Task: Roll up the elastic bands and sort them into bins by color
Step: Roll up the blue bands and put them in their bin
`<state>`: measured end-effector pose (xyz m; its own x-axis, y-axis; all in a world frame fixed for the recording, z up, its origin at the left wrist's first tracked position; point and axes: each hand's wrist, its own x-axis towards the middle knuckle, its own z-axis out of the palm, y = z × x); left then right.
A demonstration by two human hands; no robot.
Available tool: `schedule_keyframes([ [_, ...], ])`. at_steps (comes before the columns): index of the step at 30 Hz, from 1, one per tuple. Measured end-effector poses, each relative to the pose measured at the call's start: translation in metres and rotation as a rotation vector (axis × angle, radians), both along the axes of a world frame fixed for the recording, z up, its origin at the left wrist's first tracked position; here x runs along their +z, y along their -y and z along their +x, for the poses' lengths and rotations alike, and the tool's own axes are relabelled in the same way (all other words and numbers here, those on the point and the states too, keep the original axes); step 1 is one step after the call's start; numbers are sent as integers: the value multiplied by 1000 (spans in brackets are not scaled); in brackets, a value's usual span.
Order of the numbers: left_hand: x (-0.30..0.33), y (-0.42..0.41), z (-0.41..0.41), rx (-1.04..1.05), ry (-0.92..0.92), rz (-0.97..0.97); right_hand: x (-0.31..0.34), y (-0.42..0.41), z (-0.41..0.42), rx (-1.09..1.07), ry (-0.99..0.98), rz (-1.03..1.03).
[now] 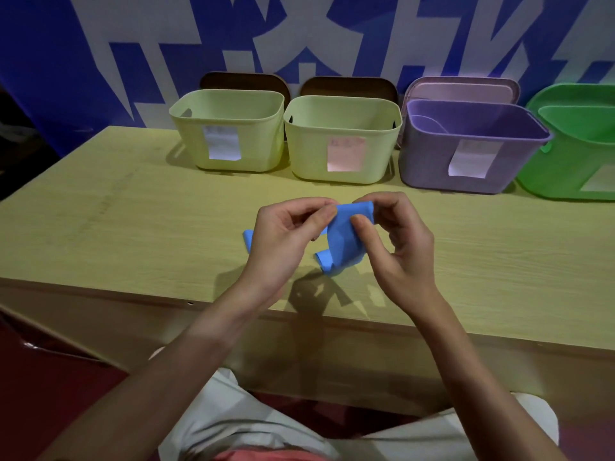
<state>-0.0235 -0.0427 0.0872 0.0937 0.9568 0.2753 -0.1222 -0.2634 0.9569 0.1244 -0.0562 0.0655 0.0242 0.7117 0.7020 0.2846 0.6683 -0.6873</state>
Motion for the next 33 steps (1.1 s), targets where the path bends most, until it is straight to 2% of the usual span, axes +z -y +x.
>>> schedule_keyframes([
  [4,-4,-2,2,-21,18,-31,0,-1,3,-21,44,-18],
  [9,-5,2,6,39,-142,133,-5,-2,5,-65,68,-17],
  [17,-21,1,15,28,-270,179,-12,10,0,-87,-146,-128],
  [22,-35,4,23,59,-425,354,-23,19,3,-98,-292,-193],
  [25,-37,5,27,89,-502,405,-24,22,6,-93,-306,-211],
  [30,-36,8,31,70,-458,341,-17,28,7,3,-295,-243],
  [33,-32,12,32,16,-316,222,-15,30,8,19,-251,-253],
])
